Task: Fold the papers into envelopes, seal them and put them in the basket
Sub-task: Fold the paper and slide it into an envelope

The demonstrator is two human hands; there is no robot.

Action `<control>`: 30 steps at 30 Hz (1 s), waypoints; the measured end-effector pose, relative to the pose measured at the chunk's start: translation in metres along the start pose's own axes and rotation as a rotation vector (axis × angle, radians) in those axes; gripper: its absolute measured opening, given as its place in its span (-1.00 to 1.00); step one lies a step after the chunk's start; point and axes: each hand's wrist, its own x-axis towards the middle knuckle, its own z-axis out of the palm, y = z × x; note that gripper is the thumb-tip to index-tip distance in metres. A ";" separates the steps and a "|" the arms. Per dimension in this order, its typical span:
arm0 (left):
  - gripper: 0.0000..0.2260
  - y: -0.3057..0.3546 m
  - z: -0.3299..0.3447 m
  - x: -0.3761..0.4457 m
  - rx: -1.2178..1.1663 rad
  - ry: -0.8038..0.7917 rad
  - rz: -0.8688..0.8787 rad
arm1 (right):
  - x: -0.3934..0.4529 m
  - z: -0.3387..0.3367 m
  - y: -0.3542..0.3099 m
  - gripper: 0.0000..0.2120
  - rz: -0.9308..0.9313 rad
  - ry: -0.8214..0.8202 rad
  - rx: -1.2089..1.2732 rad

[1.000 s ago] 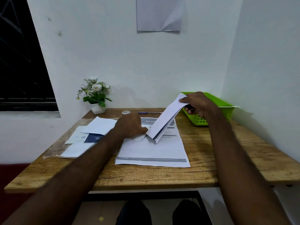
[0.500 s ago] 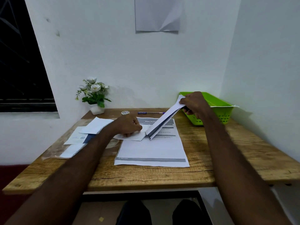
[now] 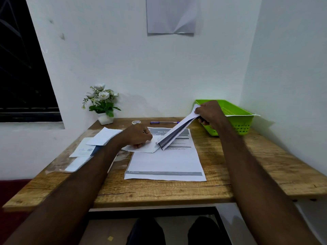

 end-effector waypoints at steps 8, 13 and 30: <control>-0.86 -0.001 -0.002 0.000 -0.003 -0.019 -0.001 | 0.005 0.008 0.002 -0.83 0.159 0.061 0.054; -0.84 0.002 -0.006 -0.002 -0.027 -0.088 0.006 | 0.011 0.018 0.006 -0.85 0.221 0.100 0.145; -0.73 0.023 -0.010 -0.023 -0.182 -0.121 0.091 | 0.001 0.032 0.000 -0.67 0.393 -0.054 0.616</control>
